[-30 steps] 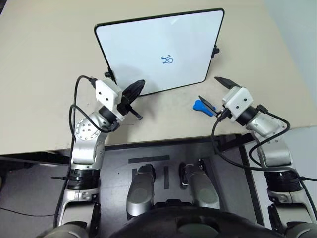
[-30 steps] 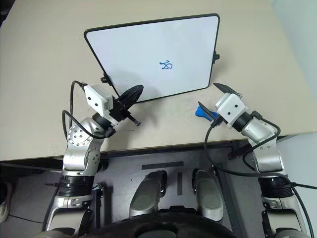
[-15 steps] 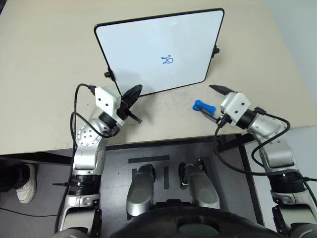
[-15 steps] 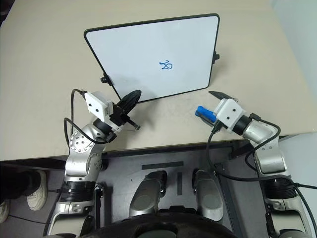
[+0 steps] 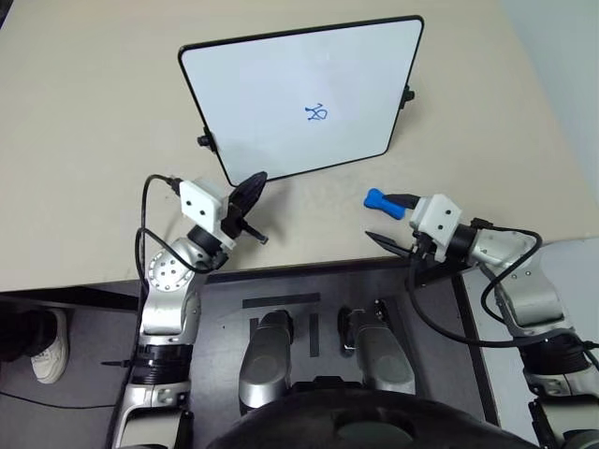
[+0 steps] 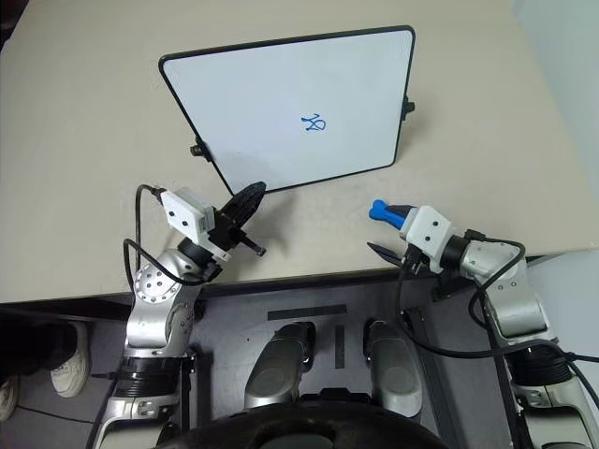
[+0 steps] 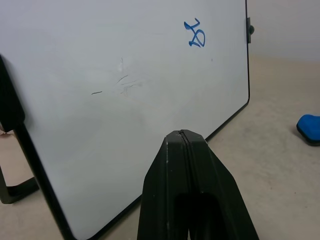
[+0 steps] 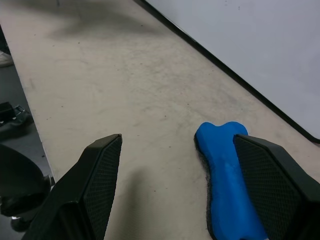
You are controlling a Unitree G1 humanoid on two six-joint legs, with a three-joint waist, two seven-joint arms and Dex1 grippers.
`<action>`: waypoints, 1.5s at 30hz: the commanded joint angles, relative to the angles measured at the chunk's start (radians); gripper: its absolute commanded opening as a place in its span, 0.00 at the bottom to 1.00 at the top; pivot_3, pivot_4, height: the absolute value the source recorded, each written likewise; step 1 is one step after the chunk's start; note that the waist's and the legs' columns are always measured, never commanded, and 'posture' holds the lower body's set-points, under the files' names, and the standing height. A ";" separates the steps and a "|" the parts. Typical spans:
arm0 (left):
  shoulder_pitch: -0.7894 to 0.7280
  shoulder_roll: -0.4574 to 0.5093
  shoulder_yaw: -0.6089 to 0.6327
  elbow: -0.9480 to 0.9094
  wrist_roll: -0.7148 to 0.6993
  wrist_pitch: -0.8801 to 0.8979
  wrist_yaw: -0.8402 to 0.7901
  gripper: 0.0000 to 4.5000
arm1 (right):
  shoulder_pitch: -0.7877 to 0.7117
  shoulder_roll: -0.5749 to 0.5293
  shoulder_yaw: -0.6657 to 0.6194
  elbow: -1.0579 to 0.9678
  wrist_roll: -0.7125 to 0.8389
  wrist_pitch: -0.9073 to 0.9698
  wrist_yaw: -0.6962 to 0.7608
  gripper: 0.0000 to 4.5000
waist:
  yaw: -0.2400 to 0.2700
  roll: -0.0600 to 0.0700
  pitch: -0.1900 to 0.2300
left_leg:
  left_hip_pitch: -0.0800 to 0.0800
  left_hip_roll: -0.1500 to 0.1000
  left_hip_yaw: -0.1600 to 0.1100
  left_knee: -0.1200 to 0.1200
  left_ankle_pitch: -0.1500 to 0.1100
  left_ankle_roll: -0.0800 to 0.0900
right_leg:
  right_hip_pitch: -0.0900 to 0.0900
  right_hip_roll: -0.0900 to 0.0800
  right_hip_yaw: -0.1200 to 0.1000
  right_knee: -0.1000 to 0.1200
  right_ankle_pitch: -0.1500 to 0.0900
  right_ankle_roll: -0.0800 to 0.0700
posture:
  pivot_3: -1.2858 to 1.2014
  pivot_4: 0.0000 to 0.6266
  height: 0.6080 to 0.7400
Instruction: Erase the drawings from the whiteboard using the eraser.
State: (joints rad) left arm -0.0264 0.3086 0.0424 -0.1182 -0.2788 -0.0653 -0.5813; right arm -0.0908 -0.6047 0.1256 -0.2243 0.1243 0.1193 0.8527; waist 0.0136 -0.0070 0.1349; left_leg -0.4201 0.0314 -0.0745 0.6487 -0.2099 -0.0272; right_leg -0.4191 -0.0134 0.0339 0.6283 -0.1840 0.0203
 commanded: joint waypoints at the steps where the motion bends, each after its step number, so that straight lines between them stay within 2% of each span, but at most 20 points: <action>1: 0.007 -0.009 -0.012 -0.046 0.000 -0.015 0.004 0.00 | -0.025 -0.004 -0.008 0.037 0.001 -0.023 0.006 0.84 | 0.000 0.000 0.000 | 0.000 0.000 0.000 0.000 0.000 0.000 | 0.000 0.000 0.000 0.000 0.000 0.000 | 0.52 0.24 1.00; 12: -0.002 -0.017 -0.016 -0.031 0.006 -0.027 0.012 0.00 | -0.079 0.001 0.003 0.166 -0.007 -0.061 0.016 0.84 | 0.000 0.000 0.000 | 0.000 0.000 0.000 0.000 0.000 0.000 | 0.000 0.000 0.000 0.000 0.001 -0.002 | 0.52 0.24 1.00; 15: -0.003 -0.018 -0.017 -0.029 0.007 -0.029 0.015 0.00 | -0.088 0.005 0.005 0.189 -0.009 -0.068 0.014 0.70 | 0.000 0.000 0.000 | 0.000 0.000 0.000 0.000 0.000 0.000 | 0.000 0.000 0.000 0.000 0.002 -0.004 | 0.52 0.24 1.00; 24: 0.000 -0.019 -0.022 -0.029 0.008 -0.035 0.020 0.00 | -0.096 0.009 0.006 0.221 -0.033 -0.110 -0.009 0.02 | 0.000 0.000 0.000 | 0.001 0.000 0.000 0.000 0.000 0.000 | 0.000 0.000 0.000 0.000 0.002 -0.004 | 0.52 0.24 1.00; 33: -0.002 -0.006 -0.005 -0.016 0.003 -0.041 0.013 0.00 | -0.144 -0.002 -0.009 0.166 -0.060 -0.163 -0.015 0.01 | -0.001 0.000 0.000 | 0.001 0.000 0.000 0.000 0.000 0.000 | 0.000 0.000 0.000 0.000 0.005 -0.008 | 0.52 0.24 1.00; 38: -0.009 -0.006 -0.007 -0.008 0.002 -0.042 0.009 0.00 | -0.278 0.030 0.015 0.086 -0.077 -0.209 -0.018 0.01 | -0.005 0.000 0.000 | 0.000 0.000 0.000 0.000 0.000 0.000 | 0.000 0.000 0.000 0.000 0.005 -0.008 | 0.52 0.24 1.00; 41: -0.019 -0.010 -0.011 0.003 0.003 -0.044 0.008 0.00 | -0.380 0.070 0.044 0.131 -0.128 -0.299 -0.044 0.01 | -0.010 0.000 0.000 | 0.001 0.000 0.000 0.000 0.000 0.000 | -0.001 0.000 0.000 0.001 0.005 -0.009 | 0.52 0.24 1.00; 45: -0.032 -0.016 -0.016 0.015 0.005 -0.050 0.008 0.00 | -0.498 0.101 0.088 0.304 -0.230 -0.482 -0.089 0.01 | -0.005 0.000 0.000 | 0.000 0.001 -0.001 0.000 0.000 0.001 | -0.001 0.000 0.000 0.001 0.006 -0.009 | 0.52 0.24 1.00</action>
State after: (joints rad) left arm -0.0492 0.2949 0.0250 -0.0941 -0.2753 -0.0905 -0.5680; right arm -0.5642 -0.5064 0.2109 0.0248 -0.0630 -0.2772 0.7969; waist 0.0083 -0.0071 0.1348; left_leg -0.4199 0.0320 -0.0759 0.6486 -0.2096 -0.0265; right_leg -0.4203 -0.0140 0.0333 0.6289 -0.1783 0.0110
